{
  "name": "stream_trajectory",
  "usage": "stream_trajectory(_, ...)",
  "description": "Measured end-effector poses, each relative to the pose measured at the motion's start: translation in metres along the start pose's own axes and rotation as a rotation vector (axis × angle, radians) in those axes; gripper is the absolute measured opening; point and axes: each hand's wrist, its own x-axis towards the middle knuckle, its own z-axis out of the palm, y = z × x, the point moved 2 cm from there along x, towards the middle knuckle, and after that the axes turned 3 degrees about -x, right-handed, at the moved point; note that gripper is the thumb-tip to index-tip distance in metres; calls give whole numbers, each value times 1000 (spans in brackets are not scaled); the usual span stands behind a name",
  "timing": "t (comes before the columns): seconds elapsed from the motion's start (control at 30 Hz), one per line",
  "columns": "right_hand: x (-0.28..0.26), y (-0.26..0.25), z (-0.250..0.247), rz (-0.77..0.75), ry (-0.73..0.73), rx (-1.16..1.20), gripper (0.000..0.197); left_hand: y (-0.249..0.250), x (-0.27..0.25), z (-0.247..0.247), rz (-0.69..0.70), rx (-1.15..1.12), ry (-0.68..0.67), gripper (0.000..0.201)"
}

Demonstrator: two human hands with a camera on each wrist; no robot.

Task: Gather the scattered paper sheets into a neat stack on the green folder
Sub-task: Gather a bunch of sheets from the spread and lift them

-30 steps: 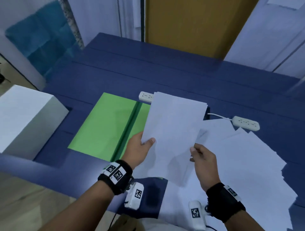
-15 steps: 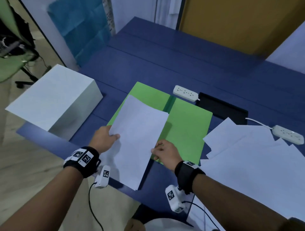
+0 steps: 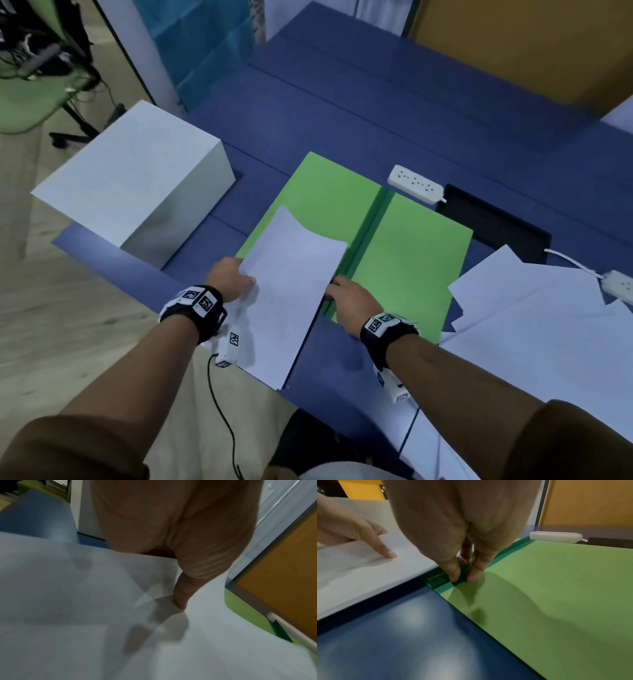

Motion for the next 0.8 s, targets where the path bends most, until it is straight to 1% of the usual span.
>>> stream_trajectory(0.07, -4, 8, 0, 24, 0, -35, 34, 3, -1, 7, -4, 6, -6, 27)
stream_trajectory(0.17, -9, 20, 2, 41, -1, -15, 31, 11, -4, 21, 1, 31, -15, 25)
stream_trajectory(0.3, -14, 32, 4, 74, 53, 78, 28, 25, -10, 40, 12, 78, -32, 28)
stream_trajectory(0.4, -20, 36, 5, 90, 77, 120, 26, 33, -10, 45, 24, 98, -6, 29)
stream_trajectory(0.47, -23, 37, 5, 97, 85, 145, 23, 36, -9, 44, 20, 96, 47, 39)
stream_trajectory(0.53, -27, 39, 6, 97, 96, 181, 23, 40, -11, 43, -2, 104, 105, 57)
stream_trajectory(0.6, -32, 40, 5, 92, 130, 245, 29, 40, -11, 44, -5, 154, 152, 75)
stream_trajectory(0.63, -37, 41, 4, 86, 157, 279, 33, 40, -12, 44, 5, 193, 174, 80)
stream_trajectory(0.73, -58, 52, 0, 72, 231, 338, 37, 43, -18, 50, 46, 297, 246, 87)
stream_trajectory(0.8, -77, 66, 1, 94, 270, 377, 35, 53, -25, 58, 102, 314, 289, 86)
